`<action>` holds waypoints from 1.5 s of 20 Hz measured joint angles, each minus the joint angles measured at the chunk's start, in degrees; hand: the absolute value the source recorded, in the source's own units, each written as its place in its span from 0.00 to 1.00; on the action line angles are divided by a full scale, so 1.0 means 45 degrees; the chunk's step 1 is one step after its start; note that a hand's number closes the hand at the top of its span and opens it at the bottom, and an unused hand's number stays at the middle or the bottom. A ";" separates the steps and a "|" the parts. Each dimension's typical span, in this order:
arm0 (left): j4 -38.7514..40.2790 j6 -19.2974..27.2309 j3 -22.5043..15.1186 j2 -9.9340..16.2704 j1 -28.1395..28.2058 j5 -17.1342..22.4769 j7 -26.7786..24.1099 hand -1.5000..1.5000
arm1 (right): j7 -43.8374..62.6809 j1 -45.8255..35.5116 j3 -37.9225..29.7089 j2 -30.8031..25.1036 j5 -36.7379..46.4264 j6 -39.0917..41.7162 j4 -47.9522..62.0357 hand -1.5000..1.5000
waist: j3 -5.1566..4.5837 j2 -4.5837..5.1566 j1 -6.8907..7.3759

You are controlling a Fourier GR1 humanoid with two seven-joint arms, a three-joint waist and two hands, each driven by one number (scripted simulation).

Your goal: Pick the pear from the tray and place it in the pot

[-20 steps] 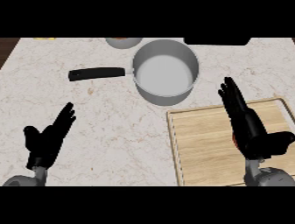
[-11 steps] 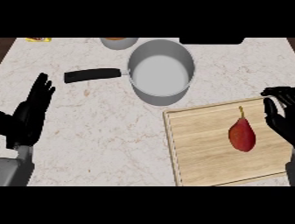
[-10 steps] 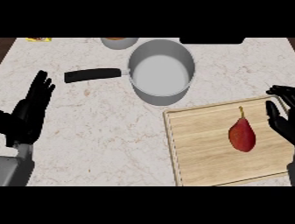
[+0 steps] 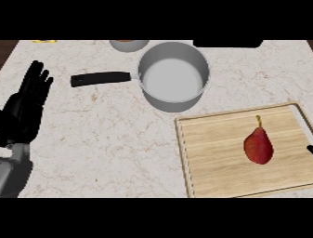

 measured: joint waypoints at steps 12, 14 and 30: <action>-0.0408 0.0239 0.0003 -0.0062 0.0021 -0.0315 0.0464 0.50 | 0.0130 -0.0085 0.2699 -0.3460 0.4110 0.0287 0.0274 0.00 | -0.0082 -0.0097 -0.0093; -0.0417 0.0183 0.0083 -0.0062 0.0017 -0.0282 0.0522 0.50 | 0.0195 -0.0244 0.3327 -0.3623 0.4892 0.0047 0.0105 0.00 | -0.0093 -0.0101 -0.0105; -0.0806 -0.0288 0.0775 -0.0695 0.0348 -0.1155 0.1030 0.50 | 0.1678 -0.0346 0.4667 -0.2739 0.7051 0.0062 -0.1380 0.00 | -0.0110 -0.0138 -0.0290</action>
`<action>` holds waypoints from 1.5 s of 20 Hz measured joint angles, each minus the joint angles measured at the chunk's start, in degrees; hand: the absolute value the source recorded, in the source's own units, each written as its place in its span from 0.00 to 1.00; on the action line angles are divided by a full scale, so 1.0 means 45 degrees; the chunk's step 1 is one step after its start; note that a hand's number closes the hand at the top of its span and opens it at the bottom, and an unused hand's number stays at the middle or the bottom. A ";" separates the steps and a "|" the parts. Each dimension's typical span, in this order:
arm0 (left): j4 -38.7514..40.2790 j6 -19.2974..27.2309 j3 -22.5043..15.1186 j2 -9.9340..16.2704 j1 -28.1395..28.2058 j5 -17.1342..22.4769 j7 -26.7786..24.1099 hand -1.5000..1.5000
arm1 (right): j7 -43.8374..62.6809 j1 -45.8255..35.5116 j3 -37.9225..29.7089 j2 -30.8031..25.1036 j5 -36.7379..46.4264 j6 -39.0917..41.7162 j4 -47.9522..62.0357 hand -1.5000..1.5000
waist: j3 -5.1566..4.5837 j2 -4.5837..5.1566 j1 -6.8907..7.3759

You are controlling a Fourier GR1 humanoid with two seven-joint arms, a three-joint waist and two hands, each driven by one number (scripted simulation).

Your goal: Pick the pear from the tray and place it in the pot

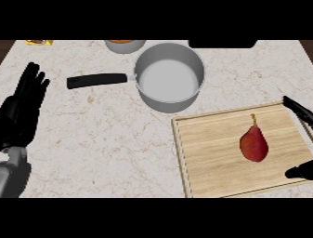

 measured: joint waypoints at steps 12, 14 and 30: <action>-0.0238 -0.0652 0.0756 -0.0602 -0.0060 -0.0674 0.0357 0.50 | 0.0684 -0.0376 -0.0238 0.1519 0.1874 -0.0495 0.0321 0.00 | 0.0001 0.0001 -0.0027; -0.0447 -0.0660 0.0743 -0.0723 0.0043 -0.0881 0.0462 0.50 | 0.0443 -0.0304 -0.0364 0.1552 0.2101 -0.0498 0.0457 0.00 | 0.0004 0.0002 -0.0022; -0.0455 -0.1399 0.1328 -0.1262 0.0183 -0.1235 0.0351 0.50 | -0.0894 -0.1888 -0.0304 0.2819 0.4438 -0.2173 0.2774 1.00 | -0.0020 -0.0004 0.0018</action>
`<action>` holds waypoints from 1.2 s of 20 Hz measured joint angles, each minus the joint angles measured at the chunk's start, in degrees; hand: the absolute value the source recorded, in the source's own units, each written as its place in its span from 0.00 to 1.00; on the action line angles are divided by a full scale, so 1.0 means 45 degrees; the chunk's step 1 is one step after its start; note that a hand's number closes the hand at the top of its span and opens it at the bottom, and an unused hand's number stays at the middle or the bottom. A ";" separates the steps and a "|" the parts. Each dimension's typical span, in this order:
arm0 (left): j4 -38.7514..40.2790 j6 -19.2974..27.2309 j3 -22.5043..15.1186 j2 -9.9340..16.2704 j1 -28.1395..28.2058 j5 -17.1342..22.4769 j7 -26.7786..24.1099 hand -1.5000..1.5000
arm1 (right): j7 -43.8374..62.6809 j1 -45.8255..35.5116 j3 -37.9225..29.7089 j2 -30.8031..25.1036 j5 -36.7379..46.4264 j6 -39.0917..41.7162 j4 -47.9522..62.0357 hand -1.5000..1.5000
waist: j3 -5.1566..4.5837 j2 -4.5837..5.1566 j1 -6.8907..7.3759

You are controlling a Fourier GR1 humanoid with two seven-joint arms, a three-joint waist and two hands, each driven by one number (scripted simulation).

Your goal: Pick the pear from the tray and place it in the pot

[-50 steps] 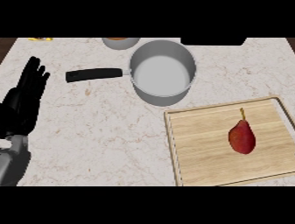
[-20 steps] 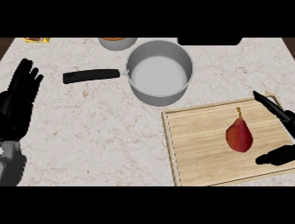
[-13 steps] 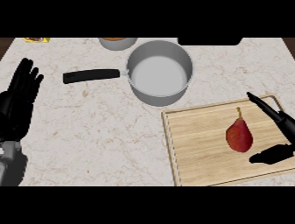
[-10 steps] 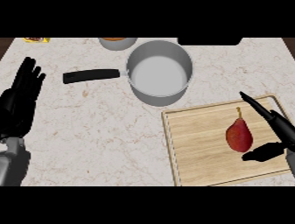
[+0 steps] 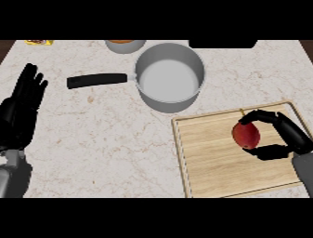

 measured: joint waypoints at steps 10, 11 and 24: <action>0.0120 -0.0227 -0.0001 -0.0165 -0.0165 -0.0290 0.0044 0.50 | 0.2388 -0.0493 0.1908 0.1464 0.2525 -0.0526 -0.1227 1.00 | -0.0429 -0.0294 0.0216; 0.0125 -0.0271 -0.0074 -0.0185 -0.0219 -0.0291 0.0051 0.50 | 0.2909 -0.0665 0.2311 0.1724 0.2923 -0.0445 -0.1333 1.00 | -0.0475 -0.0298 0.0386; 0.0425 -0.0485 -0.0564 -0.0409 -0.0715 -0.0311 0.0230 0.50 | 1.1181 -0.2455 0.6021 0.4738 0.4456 -0.1261 -0.3018 1.00 | -0.0122 -0.0268 0.1333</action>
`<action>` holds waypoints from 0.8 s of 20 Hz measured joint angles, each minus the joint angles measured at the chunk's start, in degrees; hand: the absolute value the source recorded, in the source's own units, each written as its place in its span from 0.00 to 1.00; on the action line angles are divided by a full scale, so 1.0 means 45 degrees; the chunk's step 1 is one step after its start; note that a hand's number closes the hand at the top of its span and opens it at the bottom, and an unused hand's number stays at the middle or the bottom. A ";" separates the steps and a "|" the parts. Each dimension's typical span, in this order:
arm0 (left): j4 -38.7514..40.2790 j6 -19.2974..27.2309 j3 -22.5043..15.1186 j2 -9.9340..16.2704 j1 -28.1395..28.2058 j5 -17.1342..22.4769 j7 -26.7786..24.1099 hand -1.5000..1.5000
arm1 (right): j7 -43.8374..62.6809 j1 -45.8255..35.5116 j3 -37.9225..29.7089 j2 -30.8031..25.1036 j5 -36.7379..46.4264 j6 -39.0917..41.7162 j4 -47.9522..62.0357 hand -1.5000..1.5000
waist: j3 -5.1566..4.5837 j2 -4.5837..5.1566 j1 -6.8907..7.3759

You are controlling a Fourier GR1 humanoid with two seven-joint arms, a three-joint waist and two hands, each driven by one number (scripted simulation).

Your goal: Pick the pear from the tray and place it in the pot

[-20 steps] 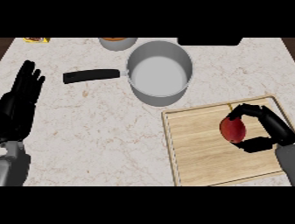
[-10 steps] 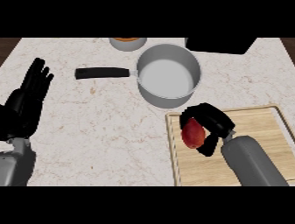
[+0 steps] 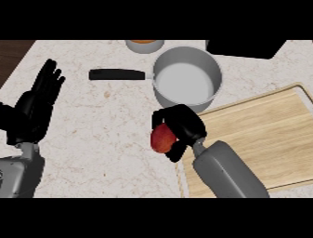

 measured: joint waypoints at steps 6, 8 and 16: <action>0.0198 0.0043 -0.0081 -0.0095 -0.0124 -0.0065 0.0012 0.50 | 0.3887 -0.1080 0.0939 0.0259 -0.0147 -0.2870 -0.1746 1.00 | 0.0088 -0.0067 -0.0080; 0.0212 0.0108 -0.0108 -0.0140 -0.0186 -0.0106 0.0056 0.50 | 0.5312 -0.1651 0.1276 0.0288 0.0096 -0.3771 -0.2222 1.00 | 0.0090 -0.0093 -0.0100; 0.0460 0.0197 -0.0040 -0.0163 -0.0313 -0.0186 -0.0023 0.50 | 1.1446 -0.4442 0.3001 0.0312 0.1571 -0.6189 -0.2930 1.00 | 0.0080 0.0042 -0.0235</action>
